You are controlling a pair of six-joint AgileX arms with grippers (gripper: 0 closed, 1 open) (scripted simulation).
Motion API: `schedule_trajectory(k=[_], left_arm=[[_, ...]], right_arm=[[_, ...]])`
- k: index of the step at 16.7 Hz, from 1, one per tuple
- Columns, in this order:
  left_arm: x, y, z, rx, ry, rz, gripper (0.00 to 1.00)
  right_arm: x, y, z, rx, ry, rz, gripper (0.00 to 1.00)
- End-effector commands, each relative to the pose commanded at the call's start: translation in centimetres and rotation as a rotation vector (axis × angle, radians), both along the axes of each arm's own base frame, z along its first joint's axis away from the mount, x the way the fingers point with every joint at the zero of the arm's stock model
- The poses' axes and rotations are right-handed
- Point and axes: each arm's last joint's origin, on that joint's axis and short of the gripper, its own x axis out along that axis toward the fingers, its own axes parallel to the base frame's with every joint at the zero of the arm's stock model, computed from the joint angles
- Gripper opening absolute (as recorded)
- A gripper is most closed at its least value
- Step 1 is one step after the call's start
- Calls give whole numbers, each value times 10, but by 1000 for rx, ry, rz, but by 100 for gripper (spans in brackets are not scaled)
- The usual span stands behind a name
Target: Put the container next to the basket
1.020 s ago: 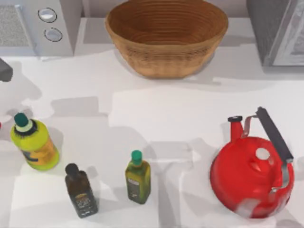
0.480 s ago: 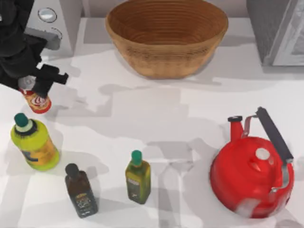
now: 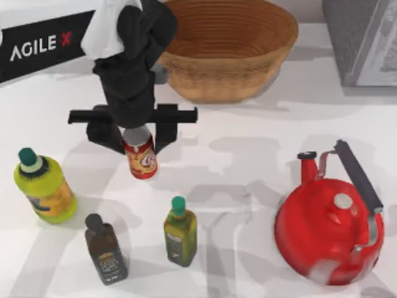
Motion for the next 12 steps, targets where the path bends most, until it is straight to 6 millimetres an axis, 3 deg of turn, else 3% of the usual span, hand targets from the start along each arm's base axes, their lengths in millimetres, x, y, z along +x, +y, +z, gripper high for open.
schedule_trajectory(k=[4, 12], left_arm=[[-25, -33, -2, 18, 44, 23, 0], [-26, -34, -7, 18, 45, 24, 0]], right_arm=[[0, 0, 0, 0, 0, 0, 100], [0, 0, 0, 0, 0, 0, 100]])
